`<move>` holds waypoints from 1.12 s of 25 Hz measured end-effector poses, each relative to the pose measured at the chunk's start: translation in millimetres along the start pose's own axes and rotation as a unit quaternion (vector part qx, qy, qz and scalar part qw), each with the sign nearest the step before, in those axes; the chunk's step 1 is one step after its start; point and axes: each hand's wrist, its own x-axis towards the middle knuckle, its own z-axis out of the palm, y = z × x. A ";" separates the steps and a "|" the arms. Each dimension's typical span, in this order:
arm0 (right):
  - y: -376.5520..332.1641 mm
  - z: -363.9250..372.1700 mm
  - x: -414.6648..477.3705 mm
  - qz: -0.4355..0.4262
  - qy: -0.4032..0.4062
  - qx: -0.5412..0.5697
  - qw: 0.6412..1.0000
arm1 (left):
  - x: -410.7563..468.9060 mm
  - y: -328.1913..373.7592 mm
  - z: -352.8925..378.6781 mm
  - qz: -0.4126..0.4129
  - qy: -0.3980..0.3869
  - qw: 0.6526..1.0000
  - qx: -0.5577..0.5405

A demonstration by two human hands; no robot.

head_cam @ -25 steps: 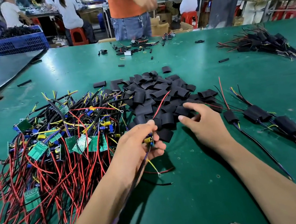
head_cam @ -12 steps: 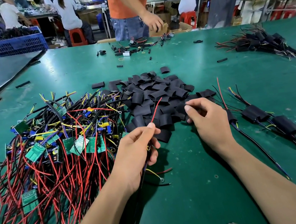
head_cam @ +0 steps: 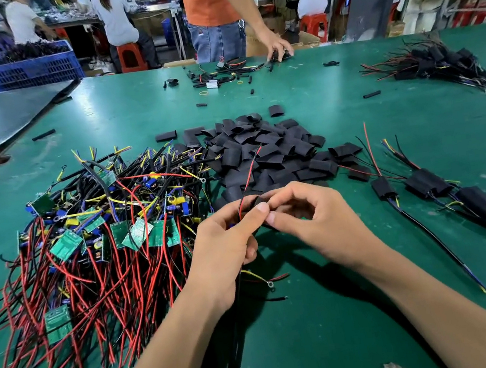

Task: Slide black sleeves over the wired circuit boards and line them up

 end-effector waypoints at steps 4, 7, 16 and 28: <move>0.7 -5.3 2.5 0.033 -0.037 0.039 0.998 | 0.2 0.2 1.3 -0.005 -0.002 1.000 0.015; 1.3 -10.1 5.0 0.053 -0.068 0.073 0.994 | 0.6 0.5 -0.2 -0.007 0.001 1.000 0.020; 1.5 -21.8 9.6 0.068 -0.025 0.130 0.989 | -5.0 4.0 7.1 0.016 -0.035 0.998 0.048; 2.3 -29.4 20.2 0.156 0.103 0.454 0.871 | -10.3 7.6 5.8 -0.020 -0.105 0.994 0.032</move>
